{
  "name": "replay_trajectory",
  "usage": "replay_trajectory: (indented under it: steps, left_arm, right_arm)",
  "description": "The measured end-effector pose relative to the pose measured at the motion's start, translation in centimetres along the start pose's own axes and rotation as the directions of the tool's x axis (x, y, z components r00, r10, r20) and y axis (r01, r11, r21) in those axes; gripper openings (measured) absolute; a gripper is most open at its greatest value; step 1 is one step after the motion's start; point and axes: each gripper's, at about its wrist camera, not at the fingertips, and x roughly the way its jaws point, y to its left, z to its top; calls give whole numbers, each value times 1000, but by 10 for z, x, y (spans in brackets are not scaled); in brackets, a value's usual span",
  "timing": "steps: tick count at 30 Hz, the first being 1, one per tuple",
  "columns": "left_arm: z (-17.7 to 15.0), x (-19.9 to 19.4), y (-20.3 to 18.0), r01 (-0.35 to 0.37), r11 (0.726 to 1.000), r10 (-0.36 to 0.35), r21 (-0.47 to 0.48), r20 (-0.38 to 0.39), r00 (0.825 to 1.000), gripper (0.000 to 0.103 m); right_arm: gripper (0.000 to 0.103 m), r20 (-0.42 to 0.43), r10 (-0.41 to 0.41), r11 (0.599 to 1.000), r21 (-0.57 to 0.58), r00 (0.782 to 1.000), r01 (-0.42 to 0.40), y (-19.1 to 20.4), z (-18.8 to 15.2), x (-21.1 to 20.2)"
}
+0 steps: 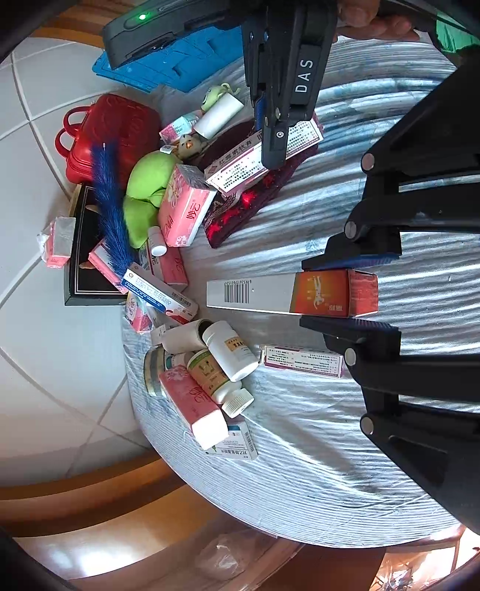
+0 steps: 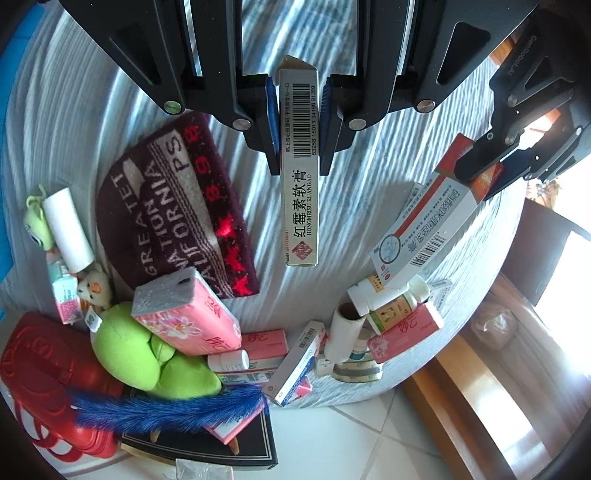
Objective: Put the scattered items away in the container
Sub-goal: 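Lift and carry the white-orange box with the left gripper while the right carries the tube box to the bin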
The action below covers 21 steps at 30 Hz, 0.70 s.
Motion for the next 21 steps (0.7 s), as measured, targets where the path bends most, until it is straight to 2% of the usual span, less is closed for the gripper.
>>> replay_trajectory:
  steps: [11,21]
  left_arm:
    - [21,-54,-35,-16,1000,15,23,67,998,22]
    - [40,-99,-55,-57,998,53,34,119,992,22]
  right_arm:
    - [18,80,39,999,-28,996,-37,-13,-20,-79]
    - [18,164,90,996,-30,982,-86,-32,-26,-144]
